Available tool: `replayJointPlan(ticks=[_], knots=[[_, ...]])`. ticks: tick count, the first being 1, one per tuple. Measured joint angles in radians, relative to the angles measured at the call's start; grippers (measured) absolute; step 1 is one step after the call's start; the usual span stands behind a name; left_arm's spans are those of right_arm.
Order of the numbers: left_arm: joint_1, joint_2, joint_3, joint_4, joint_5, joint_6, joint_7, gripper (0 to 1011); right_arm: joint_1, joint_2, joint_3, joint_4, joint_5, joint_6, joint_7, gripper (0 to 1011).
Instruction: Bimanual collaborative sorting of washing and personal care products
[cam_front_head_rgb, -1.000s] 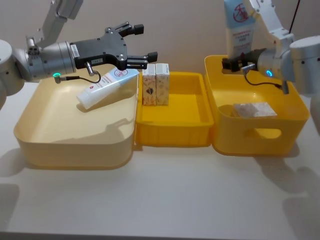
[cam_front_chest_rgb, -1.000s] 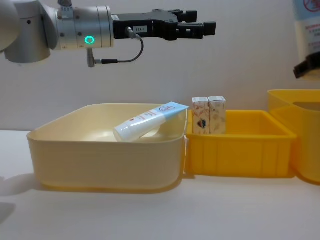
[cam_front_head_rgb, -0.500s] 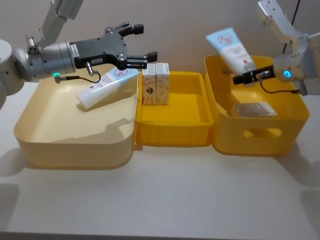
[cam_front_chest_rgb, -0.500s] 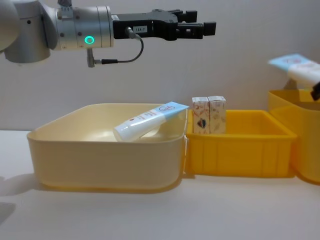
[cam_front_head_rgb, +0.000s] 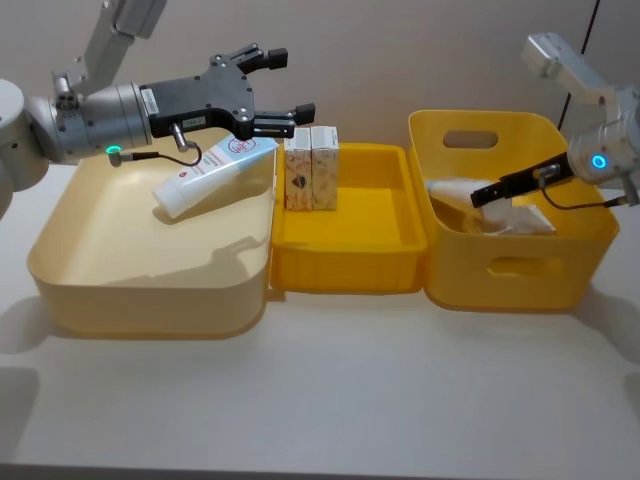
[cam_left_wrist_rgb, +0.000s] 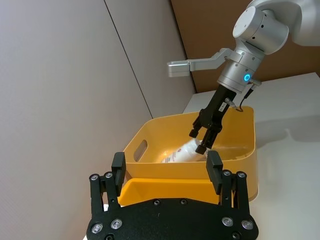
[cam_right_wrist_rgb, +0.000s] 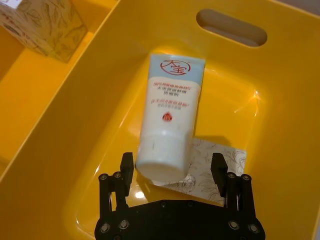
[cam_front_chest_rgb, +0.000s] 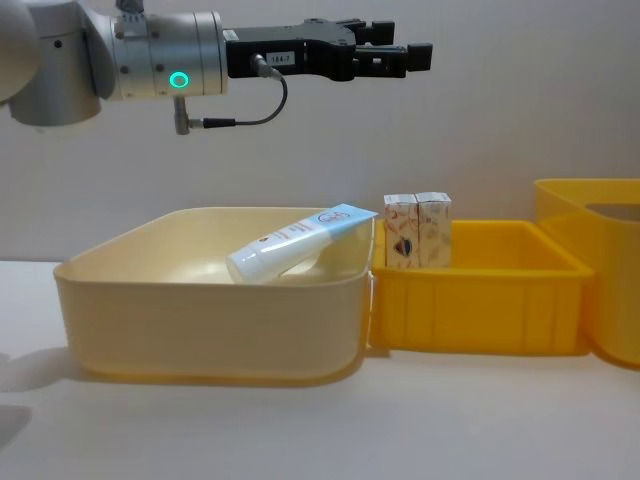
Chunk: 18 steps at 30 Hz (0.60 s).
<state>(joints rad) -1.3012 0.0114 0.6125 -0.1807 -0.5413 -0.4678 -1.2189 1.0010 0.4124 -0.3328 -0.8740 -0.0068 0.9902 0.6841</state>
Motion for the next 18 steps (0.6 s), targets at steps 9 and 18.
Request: replayJointPlan(ticks=[9, 18], knots=[[0.0, 0.0, 0.0, 0.0, 0.0, 0.0, 0.0, 1003, 0.016, 0.018, -0.022, 0.034, 0.006, 0.018, 0.05, 1001], [0.0, 0.0, 0.0, 0.0, 0.0, 0.0, 0.0, 1003, 0.024, 0.026, -0.033, 0.05, 0.009, 0.027, 0.074, 1001]])
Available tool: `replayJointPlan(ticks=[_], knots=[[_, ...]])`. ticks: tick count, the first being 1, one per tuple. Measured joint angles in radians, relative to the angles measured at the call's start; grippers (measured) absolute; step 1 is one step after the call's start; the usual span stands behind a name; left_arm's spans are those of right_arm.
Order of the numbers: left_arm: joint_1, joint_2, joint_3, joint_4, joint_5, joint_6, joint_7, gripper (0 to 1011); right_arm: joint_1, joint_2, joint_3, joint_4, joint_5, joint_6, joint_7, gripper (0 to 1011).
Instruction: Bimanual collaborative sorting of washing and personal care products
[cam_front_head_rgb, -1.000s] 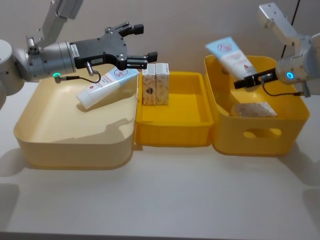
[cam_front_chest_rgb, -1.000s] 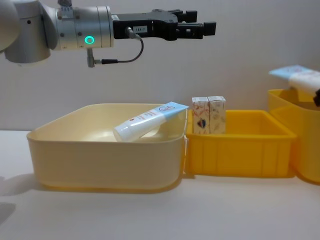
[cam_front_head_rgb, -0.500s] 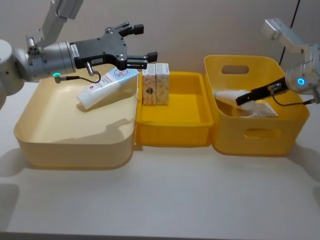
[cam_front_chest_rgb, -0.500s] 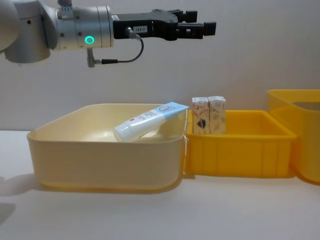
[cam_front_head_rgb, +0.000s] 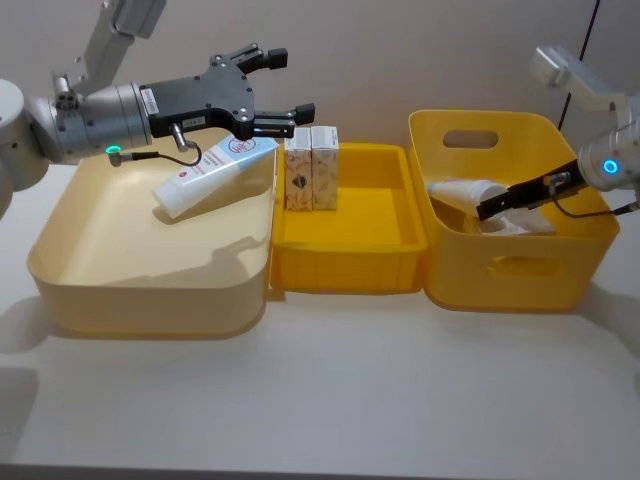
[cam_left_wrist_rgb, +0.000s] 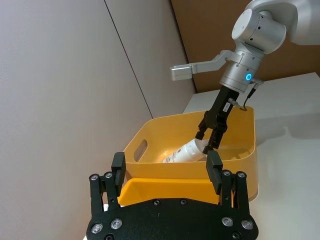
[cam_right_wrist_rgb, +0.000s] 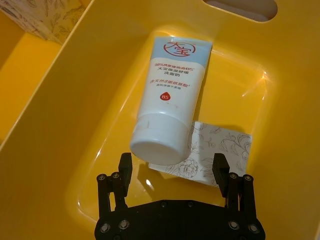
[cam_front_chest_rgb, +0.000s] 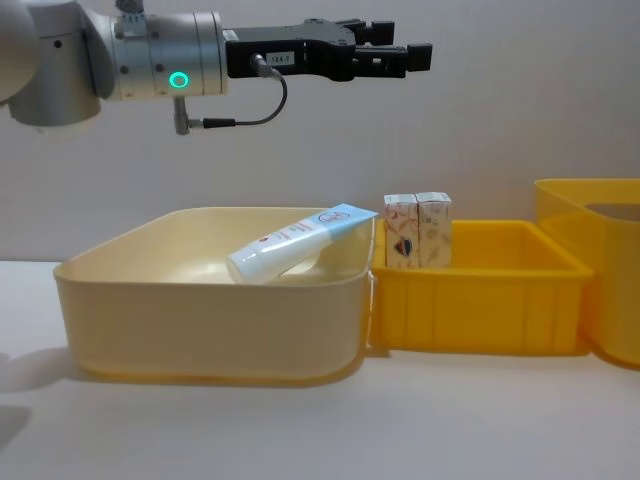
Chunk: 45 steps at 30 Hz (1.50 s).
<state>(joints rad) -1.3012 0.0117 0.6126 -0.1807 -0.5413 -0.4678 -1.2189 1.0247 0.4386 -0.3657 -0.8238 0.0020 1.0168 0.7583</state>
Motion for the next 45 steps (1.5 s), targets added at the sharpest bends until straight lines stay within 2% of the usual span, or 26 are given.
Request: replayJointPlan(ticks=[6, 12, 15, 16, 23, 30, 45], knots=[[0.0, 0.0, 0.0, 0.0, 0.0, 0.0, 0.0, 1003, -0.007, 0.006, 0.004, -0.016, 0.006, 0.002, 0.002, 1001], [0.0, 0.0, 0.0, 0.0, 0.0, 0.0, 0.0, 1003, -0.053, 0.017, 0.039, -0.096, 0.017, 0.004, -0.025, 1001], [0.0, 0.0, 0.0, 0.0, 0.0, 0.0, 0.0, 1003, -0.093, 0.022, 0.069, -0.162, 0.026, 0.005, -0.054, 1001], [0.0, 0.0, 0.0, 0.0, 0.0, 0.0, 0.0, 1003, -0.093, 0.022, 0.069, -0.162, 0.026, 0.005, -0.054, 1001], [0.0, 0.0, 0.0, 0.0, 0.0, 0.0, 0.0, 1003, -0.205, 0.026, 0.155, -0.341, 0.043, 0.003, -0.129, 1001], [0.0, 0.0, 0.0, 0.0, 0.0, 0.0, 0.0, 1003, -0.293, 0.019, 0.222, -0.477, 0.05, -0.014, -0.19, 1001], [0.0, 0.0, 0.0, 0.0, 0.0, 0.0, 0.0, 1004, -0.499, -0.028, 0.372, -0.785, 0.046, -0.096, -0.324, 1001]])
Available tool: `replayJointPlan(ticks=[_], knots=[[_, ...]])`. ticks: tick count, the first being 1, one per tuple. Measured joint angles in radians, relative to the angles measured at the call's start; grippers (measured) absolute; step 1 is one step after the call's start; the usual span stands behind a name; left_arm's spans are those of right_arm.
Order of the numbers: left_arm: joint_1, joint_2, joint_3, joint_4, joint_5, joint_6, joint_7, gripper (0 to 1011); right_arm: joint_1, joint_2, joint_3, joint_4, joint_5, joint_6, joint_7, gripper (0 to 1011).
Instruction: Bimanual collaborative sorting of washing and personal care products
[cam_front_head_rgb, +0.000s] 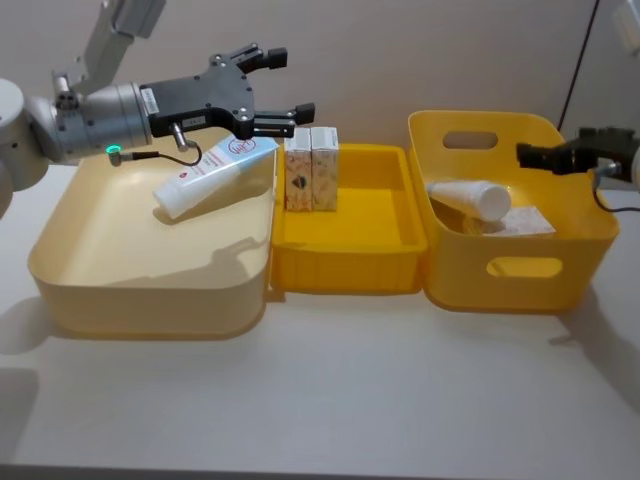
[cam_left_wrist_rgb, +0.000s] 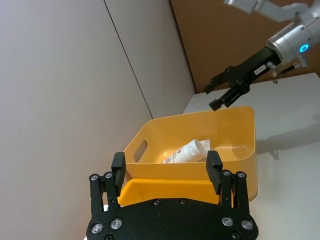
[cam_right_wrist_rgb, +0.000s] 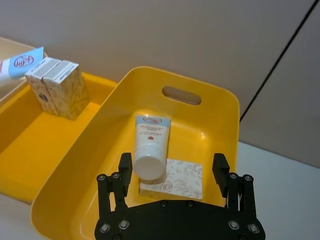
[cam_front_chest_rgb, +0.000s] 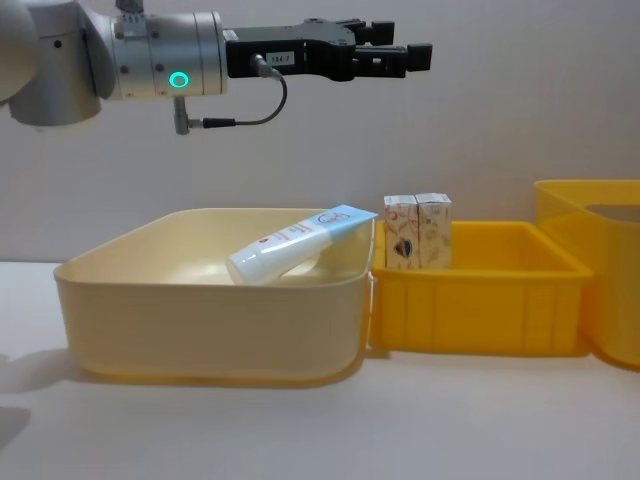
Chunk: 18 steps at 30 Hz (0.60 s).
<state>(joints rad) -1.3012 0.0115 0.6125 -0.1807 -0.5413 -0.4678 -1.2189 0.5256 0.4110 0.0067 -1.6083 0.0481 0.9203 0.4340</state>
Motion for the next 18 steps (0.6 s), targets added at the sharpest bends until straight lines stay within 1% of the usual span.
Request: replayJointPlan(ticks=[2, 7, 9, 15, 18], knots=[[0.0, 0.0, 0.0, 0.0, 0.0, 0.0, 0.0, 1003, -0.023, -0.007, 0.017, -0.036, -0.003, -0.011, -0.015, 1001], [0.0, 0.0, 0.0, 0.0, 0.0, 0.0, 0.0, 1003, -0.051, -0.017, 0.033, -0.079, -0.009, -0.028, -0.035, 1001], [0.0, 0.0, 0.0, 0.0, 0.0, 0.0, 0.0, 1003, -0.051, -0.018, 0.032, -0.081, -0.012, -0.032, -0.037, 1001], [0.0, 0.0, 0.0, 0.0, 0.0, 0.0, 0.0, 1002, -0.044, -0.013, 0.014, -0.083, -0.023, -0.048, -0.032, 1001], [0.0, 0.0, 0.0, 0.0, 0.0, 0.0, 0.0, 1003, -0.05, -0.008, 0.007, -0.095, -0.024, -0.069, -0.023, 1001]])
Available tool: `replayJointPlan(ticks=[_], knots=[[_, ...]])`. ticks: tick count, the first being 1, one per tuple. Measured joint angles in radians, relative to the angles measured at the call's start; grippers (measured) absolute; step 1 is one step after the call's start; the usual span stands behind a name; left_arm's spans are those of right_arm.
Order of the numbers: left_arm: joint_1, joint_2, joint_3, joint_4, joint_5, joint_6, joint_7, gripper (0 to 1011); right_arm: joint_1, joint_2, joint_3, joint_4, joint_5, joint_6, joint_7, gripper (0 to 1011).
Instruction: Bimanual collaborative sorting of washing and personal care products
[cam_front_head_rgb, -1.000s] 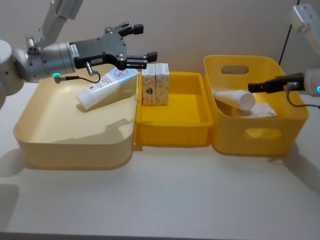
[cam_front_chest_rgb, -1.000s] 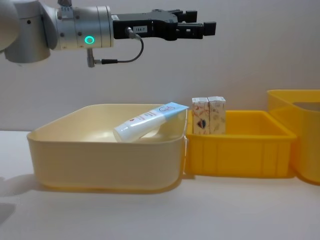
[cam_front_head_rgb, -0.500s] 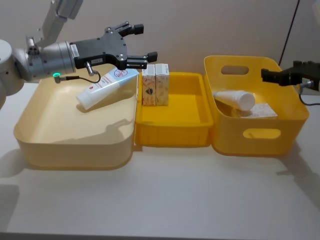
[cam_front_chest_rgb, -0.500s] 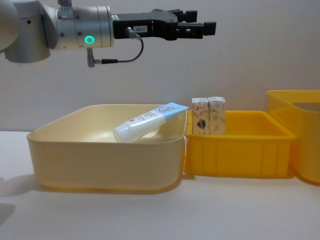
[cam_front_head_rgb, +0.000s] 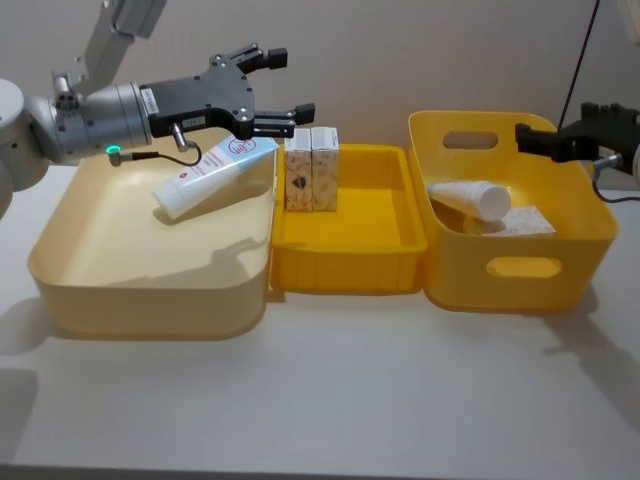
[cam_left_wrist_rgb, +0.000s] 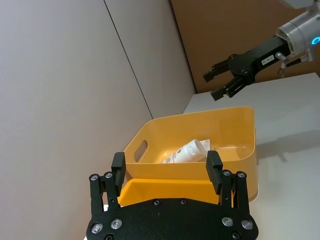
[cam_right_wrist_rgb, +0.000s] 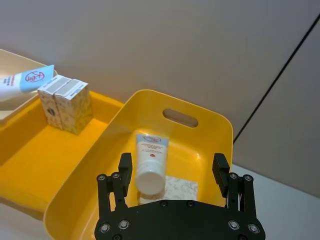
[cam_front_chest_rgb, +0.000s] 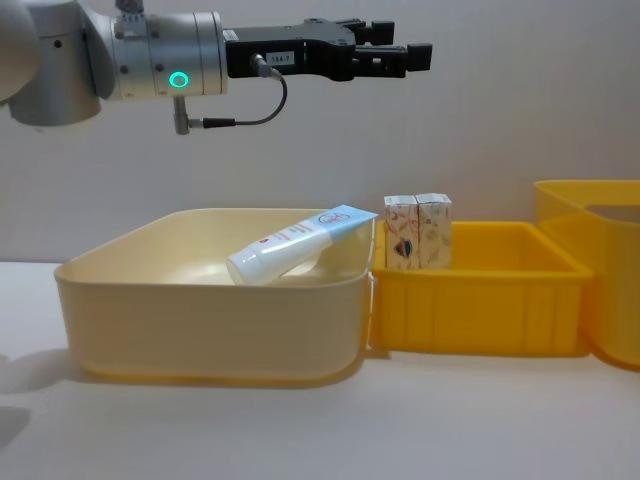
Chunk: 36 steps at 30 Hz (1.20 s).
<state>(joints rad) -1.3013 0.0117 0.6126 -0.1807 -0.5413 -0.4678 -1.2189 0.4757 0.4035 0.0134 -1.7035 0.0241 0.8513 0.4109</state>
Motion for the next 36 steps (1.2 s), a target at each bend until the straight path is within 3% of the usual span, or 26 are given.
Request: replayJointPlan(ticks=[6, 13, 19, 23, 36], knots=[[0.0, 0.0, 0.0, 0.0, 0.0, 0.0, 0.0, 1002, -0.045, 0.013, 0.001, -0.048, 0.006, -0.063, 0.022, 1001], [0.0, 0.0, 0.0, 0.0, 0.0, 0.0, 0.0, 1002, -0.147, 0.035, 0.038, -0.14, 0.037, -0.158, 0.064, 1001], [0.0, 0.0, 0.0, 0.0, 0.0, 0.0, 0.0, 1003, -0.295, 0.064, 0.118, -0.241, 0.079, -0.241, 0.122, 1001], [0.0, 0.0, 0.0, 0.0, 0.0, 0.0, 0.0, 1003, -0.415, 0.087, 0.195, -0.303, 0.109, -0.288, 0.175, 1001], [0.0, 0.0, 0.0, 0.0, 0.0, 0.0, 0.0, 1003, -0.735, 0.146, 0.41, -0.395, 0.16, -0.377, 0.333, 1001]])
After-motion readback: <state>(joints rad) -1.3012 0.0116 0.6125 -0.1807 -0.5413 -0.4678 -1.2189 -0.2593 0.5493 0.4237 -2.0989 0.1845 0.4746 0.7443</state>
